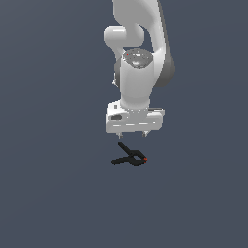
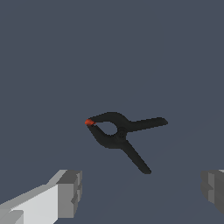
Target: Pick up the object and move it to a goal position.
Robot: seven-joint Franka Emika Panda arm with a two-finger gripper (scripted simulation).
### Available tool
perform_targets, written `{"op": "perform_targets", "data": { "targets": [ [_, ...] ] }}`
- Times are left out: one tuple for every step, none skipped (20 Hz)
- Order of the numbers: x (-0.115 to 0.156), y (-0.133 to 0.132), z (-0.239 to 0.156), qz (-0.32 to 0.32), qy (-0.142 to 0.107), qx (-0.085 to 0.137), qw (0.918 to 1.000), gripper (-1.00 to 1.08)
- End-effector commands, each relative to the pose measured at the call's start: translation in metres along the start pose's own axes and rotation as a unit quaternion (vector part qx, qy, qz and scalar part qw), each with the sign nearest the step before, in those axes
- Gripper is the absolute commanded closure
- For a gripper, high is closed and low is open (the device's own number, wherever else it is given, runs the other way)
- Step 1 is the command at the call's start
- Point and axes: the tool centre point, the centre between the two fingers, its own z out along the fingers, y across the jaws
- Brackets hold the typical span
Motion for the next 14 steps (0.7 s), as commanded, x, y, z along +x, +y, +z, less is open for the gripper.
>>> {"op": "perform_targets", "data": {
  "targets": [
    [0.0,0.0,0.0,0.0,0.0,0.0,1.0,-0.92],
    [0.0001,-0.0002,-0.0001,0.0,0.0,0.0,1.0,-0.92],
    [0.0004,-0.0006,-0.0002,-0.001,0.001,0.001,1.0,-0.92],
    [0.0009,-0.0013,-0.0004,-0.002,0.001,0.001,1.0,-0.92],
    [0.0015,-0.0023,-0.0008,-0.004,0.002,0.002,1.0,-0.92],
    [0.0023,-0.0036,-0.0012,-0.006,0.004,0.003,1.0,-0.92],
    [0.0033,-0.0051,-0.0017,-0.009,0.005,0.005,0.9999,-0.92],
    [0.0042,-0.0065,-0.0022,-0.011,0.007,0.006,0.9999,-0.92],
    [0.0049,-0.0076,-0.0025,-0.013,0.008,0.007,0.9999,-0.92],
    [0.0054,-0.0084,-0.0028,-0.015,0.008,0.008,0.9998,-0.92],
    [0.0058,-0.0089,-0.0029,-0.016,0.009,0.008,0.9998,-0.92],
    [0.0059,-0.0091,-0.003,-0.016,0.009,0.008,0.9998,-0.92],
    [0.0058,-0.0091,-0.003,-0.016,0.009,0.008,0.9998,-0.92],
    [0.0057,-0.0088,-0.0029,-0.016,0.009,0.008,0.9998,-0.92]
  ]
}}
